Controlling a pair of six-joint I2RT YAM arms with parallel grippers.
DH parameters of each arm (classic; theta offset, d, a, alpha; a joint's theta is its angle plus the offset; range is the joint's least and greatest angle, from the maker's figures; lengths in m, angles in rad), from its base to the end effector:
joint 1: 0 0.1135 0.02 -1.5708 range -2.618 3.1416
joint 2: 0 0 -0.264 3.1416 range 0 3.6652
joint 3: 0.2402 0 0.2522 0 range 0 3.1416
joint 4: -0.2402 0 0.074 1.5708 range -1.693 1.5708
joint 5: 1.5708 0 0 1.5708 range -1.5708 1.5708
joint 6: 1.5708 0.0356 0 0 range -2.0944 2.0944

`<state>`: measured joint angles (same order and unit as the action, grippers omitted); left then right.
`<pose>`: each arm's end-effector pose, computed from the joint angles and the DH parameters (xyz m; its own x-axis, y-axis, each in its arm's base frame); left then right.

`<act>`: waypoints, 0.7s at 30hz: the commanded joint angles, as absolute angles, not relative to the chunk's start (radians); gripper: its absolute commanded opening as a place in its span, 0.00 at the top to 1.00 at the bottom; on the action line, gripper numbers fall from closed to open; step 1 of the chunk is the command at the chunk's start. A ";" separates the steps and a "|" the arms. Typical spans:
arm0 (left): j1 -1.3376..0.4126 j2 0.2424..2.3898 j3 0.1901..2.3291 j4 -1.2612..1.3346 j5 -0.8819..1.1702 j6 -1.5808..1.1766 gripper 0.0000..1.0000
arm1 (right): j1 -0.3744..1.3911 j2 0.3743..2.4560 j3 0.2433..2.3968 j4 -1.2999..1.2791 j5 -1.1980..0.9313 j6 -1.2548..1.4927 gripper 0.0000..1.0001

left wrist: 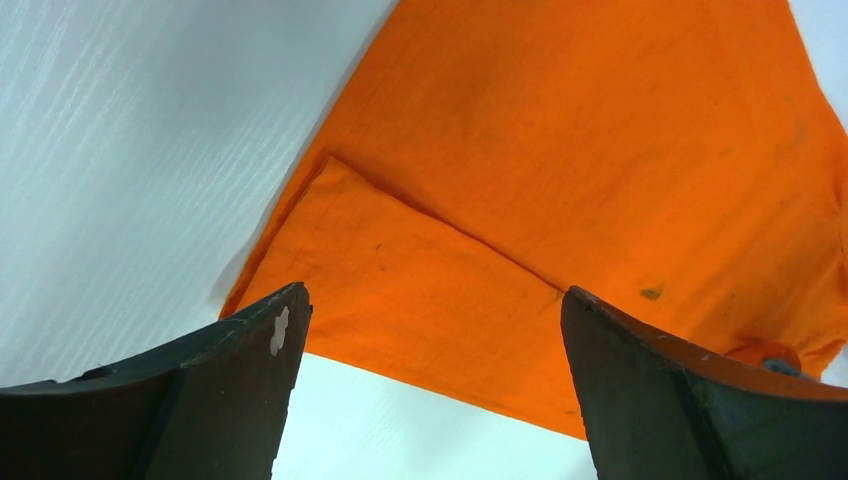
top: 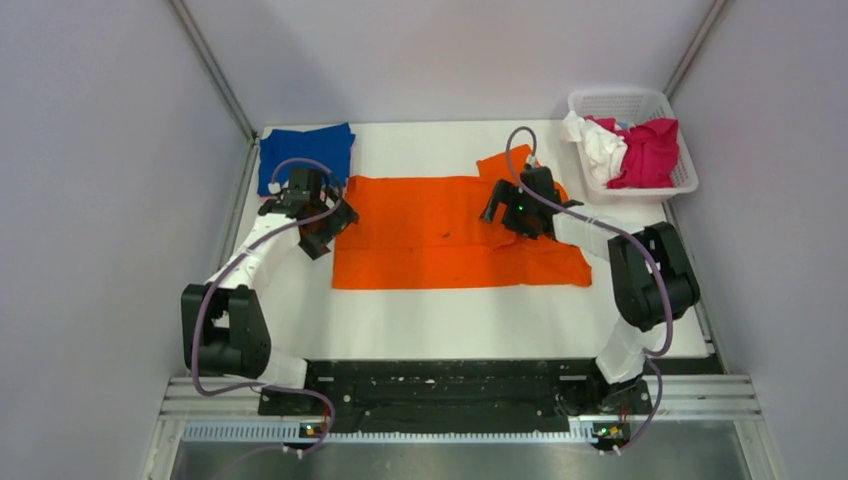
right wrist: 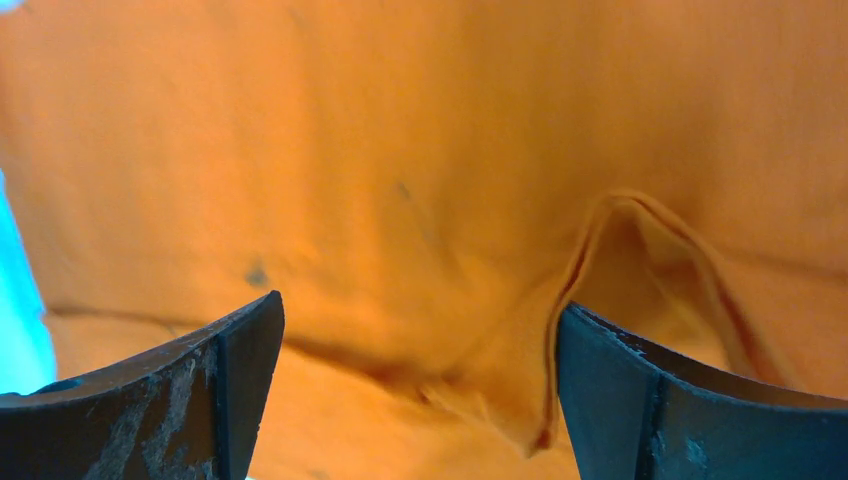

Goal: Fold and stack the t-shirts
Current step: Fold the flattened tshirt in 1/3 of the way

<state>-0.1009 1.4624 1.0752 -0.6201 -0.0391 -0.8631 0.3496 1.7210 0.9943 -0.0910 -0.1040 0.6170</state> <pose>0.2981 -0.0288 0.2464 -0.6075 -0.7017 -0.3724 -0.5872 0.7124 -0.3844 0.3344 0.1258 0.1768 -0.7948 0.3228 -0.5140 0.0643 0.8869 0.4575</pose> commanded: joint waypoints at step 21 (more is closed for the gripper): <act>-0.173 1.748 1.059 -0.417 0.111 -0.814 0.01 | 0.379 1.553 0.807 -0.162 0.190 0.681 0.01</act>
